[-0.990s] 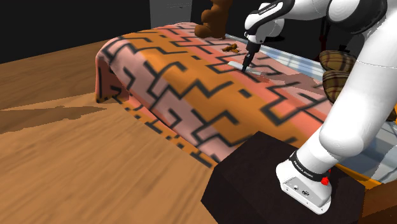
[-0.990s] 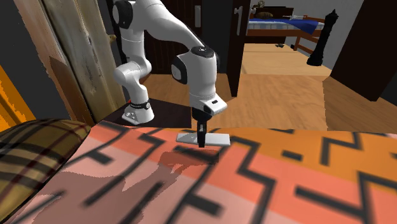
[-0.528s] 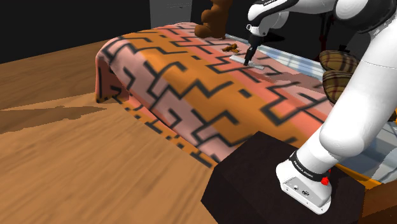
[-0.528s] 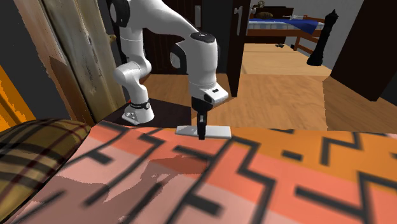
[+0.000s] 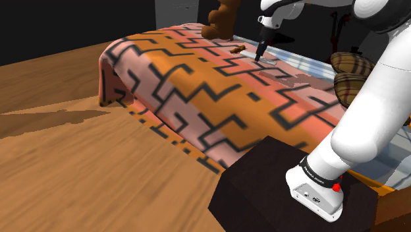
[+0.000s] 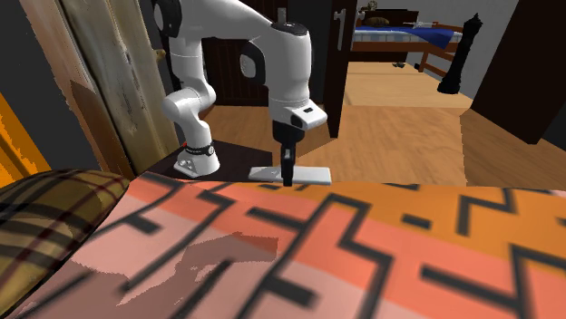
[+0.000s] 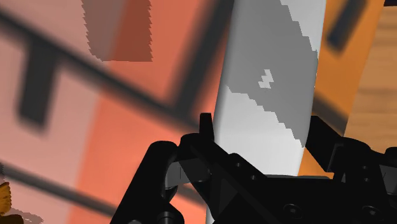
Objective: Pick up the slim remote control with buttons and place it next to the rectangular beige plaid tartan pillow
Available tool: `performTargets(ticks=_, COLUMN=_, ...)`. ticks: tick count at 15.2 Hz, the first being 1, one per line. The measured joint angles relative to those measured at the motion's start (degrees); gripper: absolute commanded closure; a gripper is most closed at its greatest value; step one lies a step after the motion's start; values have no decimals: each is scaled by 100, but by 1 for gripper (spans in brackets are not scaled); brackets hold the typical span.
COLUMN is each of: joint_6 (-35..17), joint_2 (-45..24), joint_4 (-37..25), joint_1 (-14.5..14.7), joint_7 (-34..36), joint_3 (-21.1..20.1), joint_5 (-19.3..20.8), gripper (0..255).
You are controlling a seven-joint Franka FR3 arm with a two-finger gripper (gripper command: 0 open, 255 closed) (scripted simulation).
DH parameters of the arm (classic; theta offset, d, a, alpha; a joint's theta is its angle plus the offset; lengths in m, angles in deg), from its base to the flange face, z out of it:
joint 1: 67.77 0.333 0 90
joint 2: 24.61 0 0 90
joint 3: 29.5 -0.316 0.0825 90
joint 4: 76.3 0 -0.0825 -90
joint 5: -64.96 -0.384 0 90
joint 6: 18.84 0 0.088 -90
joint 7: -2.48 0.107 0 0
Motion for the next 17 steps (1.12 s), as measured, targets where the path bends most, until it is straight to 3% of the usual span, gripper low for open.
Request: performTargets(ticks=17, joint_6=1196, joint_2=160, joint_4=-1051, joint_1=-37, joint_7=27, joint_3=49, joint_5=95, gripper=255)
